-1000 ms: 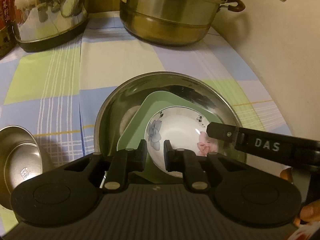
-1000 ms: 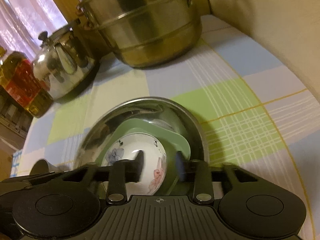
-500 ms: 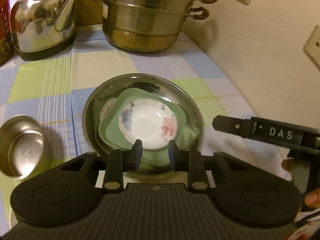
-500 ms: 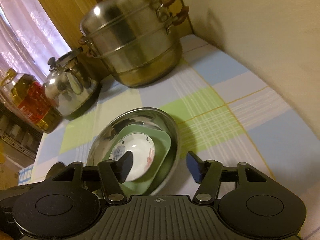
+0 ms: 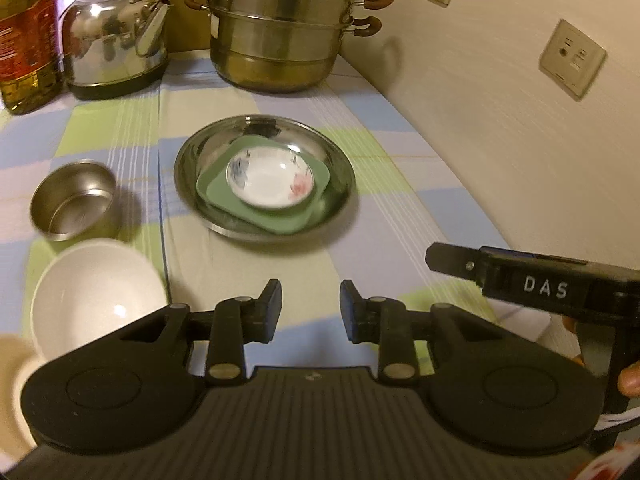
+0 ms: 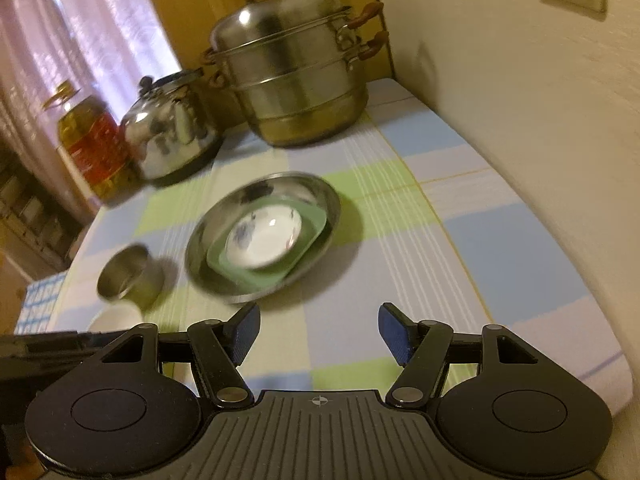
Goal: Organize plates and bowls
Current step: 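Release the saucer and pull the right tool back from the basin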
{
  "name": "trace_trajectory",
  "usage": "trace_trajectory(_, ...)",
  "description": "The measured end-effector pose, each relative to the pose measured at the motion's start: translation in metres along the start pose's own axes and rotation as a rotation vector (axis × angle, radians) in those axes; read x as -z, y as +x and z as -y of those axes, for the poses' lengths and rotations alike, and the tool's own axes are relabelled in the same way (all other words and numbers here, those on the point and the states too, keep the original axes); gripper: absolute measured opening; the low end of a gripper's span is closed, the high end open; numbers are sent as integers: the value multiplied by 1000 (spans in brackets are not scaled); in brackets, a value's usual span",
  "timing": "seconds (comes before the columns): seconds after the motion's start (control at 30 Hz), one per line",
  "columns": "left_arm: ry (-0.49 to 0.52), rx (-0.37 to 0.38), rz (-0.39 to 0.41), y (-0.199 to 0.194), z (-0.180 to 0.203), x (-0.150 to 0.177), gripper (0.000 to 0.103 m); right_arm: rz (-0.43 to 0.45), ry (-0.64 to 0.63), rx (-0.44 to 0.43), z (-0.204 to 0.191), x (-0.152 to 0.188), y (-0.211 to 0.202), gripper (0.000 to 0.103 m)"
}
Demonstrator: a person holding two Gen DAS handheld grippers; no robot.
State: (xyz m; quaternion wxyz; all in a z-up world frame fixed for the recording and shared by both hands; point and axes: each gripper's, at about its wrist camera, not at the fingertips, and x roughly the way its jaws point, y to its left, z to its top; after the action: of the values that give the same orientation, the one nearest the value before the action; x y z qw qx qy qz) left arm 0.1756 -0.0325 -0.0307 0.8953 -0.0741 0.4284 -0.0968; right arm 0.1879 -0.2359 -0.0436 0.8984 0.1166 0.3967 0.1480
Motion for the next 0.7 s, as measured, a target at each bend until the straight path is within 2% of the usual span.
trace_trajectory(0.13,-8,-20,9,-25,9,25,28,-20,-3,-36,3,25,-22,66)
trace_trajectory(0.33,-34,-63,17,-59,12,62,28,-44,52,-145,9,55,-48,66)
trace_trajectory(0.7,-61,-100,27,-98,17,104,28,-77,64,-213,-1,87,-74,66)
